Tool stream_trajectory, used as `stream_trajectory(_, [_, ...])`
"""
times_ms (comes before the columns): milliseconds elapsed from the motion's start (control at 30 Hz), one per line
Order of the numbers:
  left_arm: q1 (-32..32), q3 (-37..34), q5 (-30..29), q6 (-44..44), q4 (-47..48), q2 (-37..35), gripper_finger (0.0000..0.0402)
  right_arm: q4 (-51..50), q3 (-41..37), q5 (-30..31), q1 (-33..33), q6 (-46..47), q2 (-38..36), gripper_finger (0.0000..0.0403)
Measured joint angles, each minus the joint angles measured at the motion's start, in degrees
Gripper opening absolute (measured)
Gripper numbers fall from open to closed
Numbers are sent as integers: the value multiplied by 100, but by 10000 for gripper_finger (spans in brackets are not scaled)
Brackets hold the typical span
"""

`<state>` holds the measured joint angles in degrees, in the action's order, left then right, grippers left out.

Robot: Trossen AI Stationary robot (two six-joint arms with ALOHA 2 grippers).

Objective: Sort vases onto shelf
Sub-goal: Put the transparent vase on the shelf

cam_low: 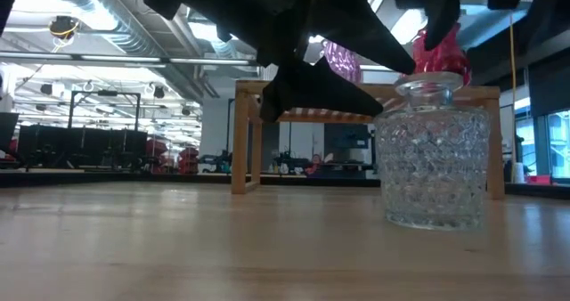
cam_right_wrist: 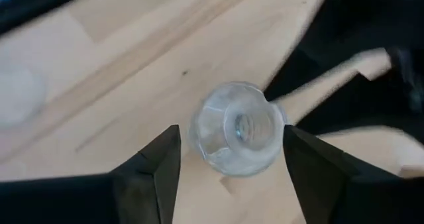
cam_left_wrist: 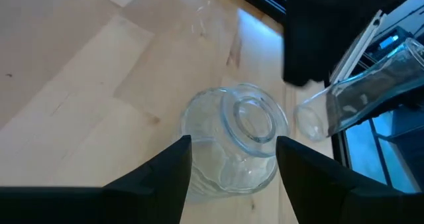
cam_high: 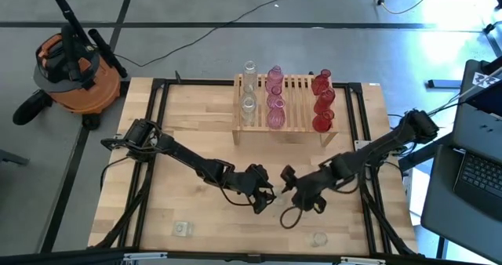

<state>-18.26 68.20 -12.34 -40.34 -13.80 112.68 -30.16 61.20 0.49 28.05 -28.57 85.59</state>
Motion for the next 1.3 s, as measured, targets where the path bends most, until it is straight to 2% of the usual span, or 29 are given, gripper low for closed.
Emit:
stream_trajectory(200, [-2, 0, -1, 2, 0, 0, 211, -774, 696, 5, 2, -778, 634, 142])
stream_trajectory(400, [-9, 0, 1, 21, -2, 0, 211, -795, 798, -14, -44, -1078, 1041, 84])
stream_trajectory(700, [-68, 0, -2, 9, 0, 0, 211, -692, 802, 34, -149, -1077, 1208, 47])
stream_trajectory(900, [-91, 0, 183, -179, 3, 0, 211, -1135, 974, 104, -141, -1245, 1221, 8])
stream_trajectory(1100, [-90, 0, 719, -455, 6, 0, 211, -1654, 1291, 117, -146, -1382, 1243, 4])
stream_trajectory(1300, [-92, 0, 1675, -859, 131, 0, 211, -2370, 1870, 151, -146, -1393, 1241, 2])
